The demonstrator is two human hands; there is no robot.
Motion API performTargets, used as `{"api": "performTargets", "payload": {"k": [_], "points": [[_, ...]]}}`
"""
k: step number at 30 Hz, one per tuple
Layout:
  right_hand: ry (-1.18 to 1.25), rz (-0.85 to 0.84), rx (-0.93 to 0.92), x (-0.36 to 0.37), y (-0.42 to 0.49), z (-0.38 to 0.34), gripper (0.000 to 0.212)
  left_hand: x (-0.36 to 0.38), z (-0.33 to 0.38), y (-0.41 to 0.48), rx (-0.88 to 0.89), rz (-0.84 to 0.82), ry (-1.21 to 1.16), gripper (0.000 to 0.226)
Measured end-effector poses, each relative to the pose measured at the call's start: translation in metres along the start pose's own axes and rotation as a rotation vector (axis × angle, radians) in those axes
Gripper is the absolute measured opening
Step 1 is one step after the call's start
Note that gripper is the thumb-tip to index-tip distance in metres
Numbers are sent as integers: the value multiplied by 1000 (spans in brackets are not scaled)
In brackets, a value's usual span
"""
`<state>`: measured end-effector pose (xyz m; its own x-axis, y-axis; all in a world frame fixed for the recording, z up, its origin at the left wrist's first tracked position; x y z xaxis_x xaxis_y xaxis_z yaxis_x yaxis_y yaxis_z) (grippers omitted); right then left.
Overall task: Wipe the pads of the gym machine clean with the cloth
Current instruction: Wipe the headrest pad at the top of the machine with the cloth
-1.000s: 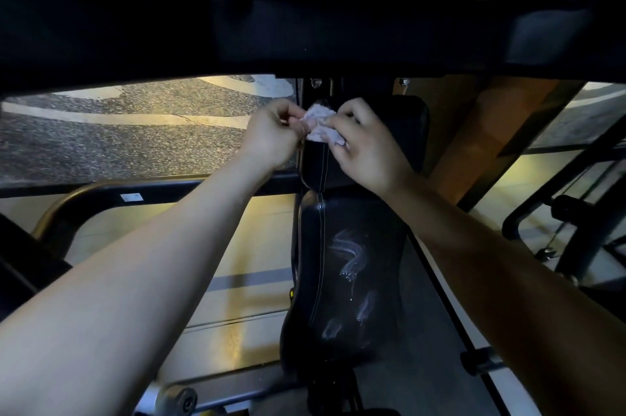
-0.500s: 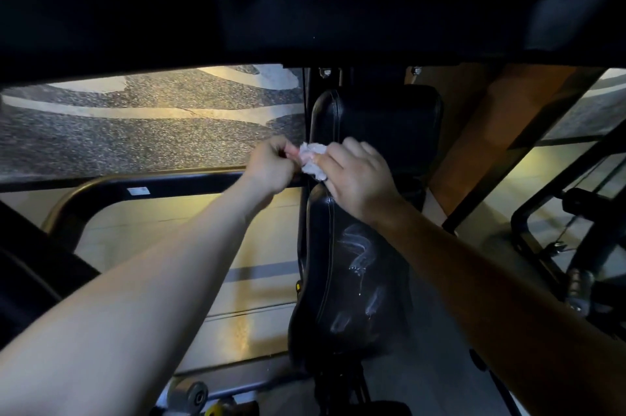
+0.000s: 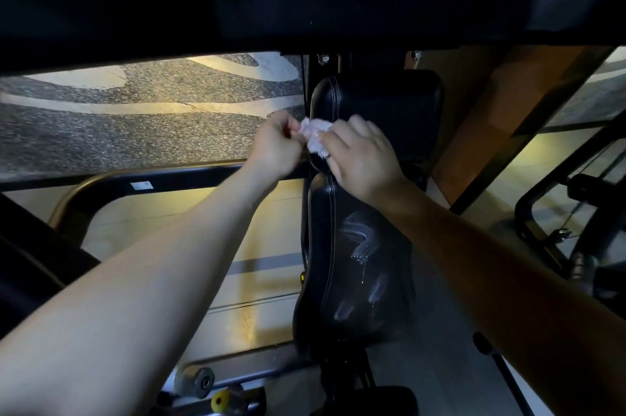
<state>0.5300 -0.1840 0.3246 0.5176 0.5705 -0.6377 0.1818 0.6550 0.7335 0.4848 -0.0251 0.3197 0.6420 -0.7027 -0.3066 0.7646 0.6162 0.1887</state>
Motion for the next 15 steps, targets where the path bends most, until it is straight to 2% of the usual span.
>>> {"api": "performTargets", "payload": {"k": [2, 4, 6, 8, 11, 15], "points": [[-3, -25, -13, -1, -1, 0, 25, 0, -8, -5, -25, 36, -10, 11], [-4, -10, 42, -4, 9, 4, 31, -2, 1, -2, 11, 105, -15, 13], [20, 48, 142, -10, 20, 10, 32, -6, 17, 1, 129, 187, -30, 16], [45, 132, 216, -17, 28, 16, 20, -7, 29, -2, 270, 214, -20, 12], [94, 186, 218, -23, 31, 21, 16, -2, 35, -11, 367, 189, 27, 30], [264, 132, 121, -30, 19, 34, 31, 7, 30, -20, 406, 159, 116, 55]]}}
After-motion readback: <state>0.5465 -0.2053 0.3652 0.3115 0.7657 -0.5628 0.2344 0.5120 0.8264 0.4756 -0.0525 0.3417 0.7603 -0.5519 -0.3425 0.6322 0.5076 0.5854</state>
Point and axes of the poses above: each hand's wrist, its own y-axis towards the middle knuckle, its own x-axis out of the palm, z = x × y, the point moved 3 cm from there along y, towards the middle knuckle, and after that the axes turned 10 degrees about z, right-handed, at the moved point
